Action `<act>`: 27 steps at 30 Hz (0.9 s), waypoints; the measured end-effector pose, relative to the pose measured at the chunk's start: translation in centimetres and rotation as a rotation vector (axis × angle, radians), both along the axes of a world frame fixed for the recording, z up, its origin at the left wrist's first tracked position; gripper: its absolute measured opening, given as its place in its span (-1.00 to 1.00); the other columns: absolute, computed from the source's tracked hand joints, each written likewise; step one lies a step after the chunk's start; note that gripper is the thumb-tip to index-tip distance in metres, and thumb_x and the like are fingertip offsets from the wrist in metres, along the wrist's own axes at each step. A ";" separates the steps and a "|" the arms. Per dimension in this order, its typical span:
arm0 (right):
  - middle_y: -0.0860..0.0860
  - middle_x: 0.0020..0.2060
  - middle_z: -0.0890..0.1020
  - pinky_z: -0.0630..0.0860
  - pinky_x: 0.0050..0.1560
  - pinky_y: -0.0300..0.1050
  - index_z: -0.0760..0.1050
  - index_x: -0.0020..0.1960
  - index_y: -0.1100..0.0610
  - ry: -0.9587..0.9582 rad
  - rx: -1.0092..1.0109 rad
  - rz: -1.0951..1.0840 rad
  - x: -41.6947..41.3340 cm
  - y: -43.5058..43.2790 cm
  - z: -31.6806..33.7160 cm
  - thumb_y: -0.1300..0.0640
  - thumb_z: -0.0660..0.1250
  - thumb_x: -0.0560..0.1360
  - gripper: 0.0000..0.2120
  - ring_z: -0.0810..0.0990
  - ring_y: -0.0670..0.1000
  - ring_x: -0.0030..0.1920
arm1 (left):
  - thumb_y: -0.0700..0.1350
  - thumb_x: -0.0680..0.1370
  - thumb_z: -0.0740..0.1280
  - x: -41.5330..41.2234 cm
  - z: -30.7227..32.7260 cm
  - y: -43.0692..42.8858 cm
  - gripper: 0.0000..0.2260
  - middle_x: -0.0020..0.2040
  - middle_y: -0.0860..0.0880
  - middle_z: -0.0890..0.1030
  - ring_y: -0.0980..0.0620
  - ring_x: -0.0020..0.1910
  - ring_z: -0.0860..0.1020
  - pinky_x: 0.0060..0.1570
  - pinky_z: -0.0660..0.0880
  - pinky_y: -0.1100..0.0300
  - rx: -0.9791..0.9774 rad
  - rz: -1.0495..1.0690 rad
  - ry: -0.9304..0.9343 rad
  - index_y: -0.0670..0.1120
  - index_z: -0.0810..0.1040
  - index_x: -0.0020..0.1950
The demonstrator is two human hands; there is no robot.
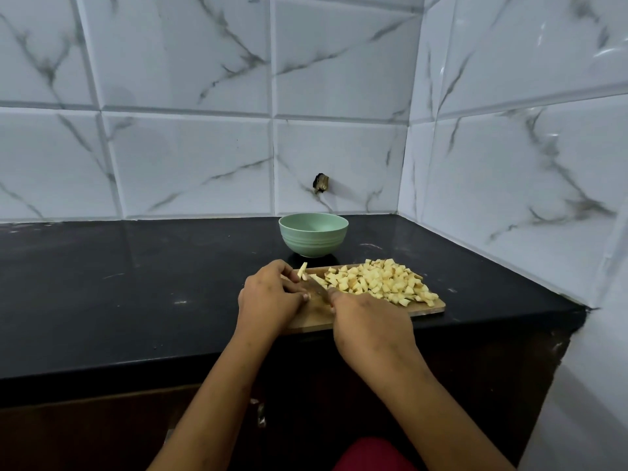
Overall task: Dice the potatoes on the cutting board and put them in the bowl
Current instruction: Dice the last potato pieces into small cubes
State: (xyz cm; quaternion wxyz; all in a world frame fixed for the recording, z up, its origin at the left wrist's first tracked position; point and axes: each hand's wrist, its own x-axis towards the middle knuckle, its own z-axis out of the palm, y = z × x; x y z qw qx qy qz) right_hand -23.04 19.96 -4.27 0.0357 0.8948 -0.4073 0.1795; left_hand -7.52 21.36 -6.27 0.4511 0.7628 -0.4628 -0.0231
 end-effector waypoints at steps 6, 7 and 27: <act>-0.06 -0.06 0.58 0.36 -0.34 -0.15 0.30 0.43 -0.10 -0.131 0.054 0.029 -1.2 -0.3 0.3 0.07 0.04 0.66 -0.65 0.47 -0.07 -0.22 | -0.07 0.44 0.46 1.1 0.7 -1.4 -0.83 -0.27 0.18 0.60 0.21 -0.10 0.46 -0.02 0.44 0.16 0.044 -0.039 -0.012 0.08 0.50 -0.07; -0.05 -0.06 0.58 0.39 -0.33 -0.15 0.29 0.43 -0.10 -0.138 0.061 0.021 -1.4 -0.5 0.4 0.05 0.02 0.66 -0.65 0.48 -0.07 -0.21 | -0.09 0.48 0.42 1.4 1.0 -1.6 -0.88 -0.25 0.17 0.61 0.22 -0.15 0.48 -0.08 0.45 0.20 0.049 -0.054 0.024 0.06 0.53 -0.04; -0.05 0.05 0.61 0.55 -0.13 -0.09 0.34 0.41 -0.14 -0.102 0.192 0.019 -2.3 -0.6 0.5 0.02 0.03 0.66 -0.65 0.57 -0.03 -0.06 | -0.26 0.51 0.31 3.6 2.8 -4.6 -0.74 0.06 0.00 0.55 0.06 0.05 0.51 0.01 0.53 0.19 0.194 -0.113 -0.059 0.10 0.62 -0.02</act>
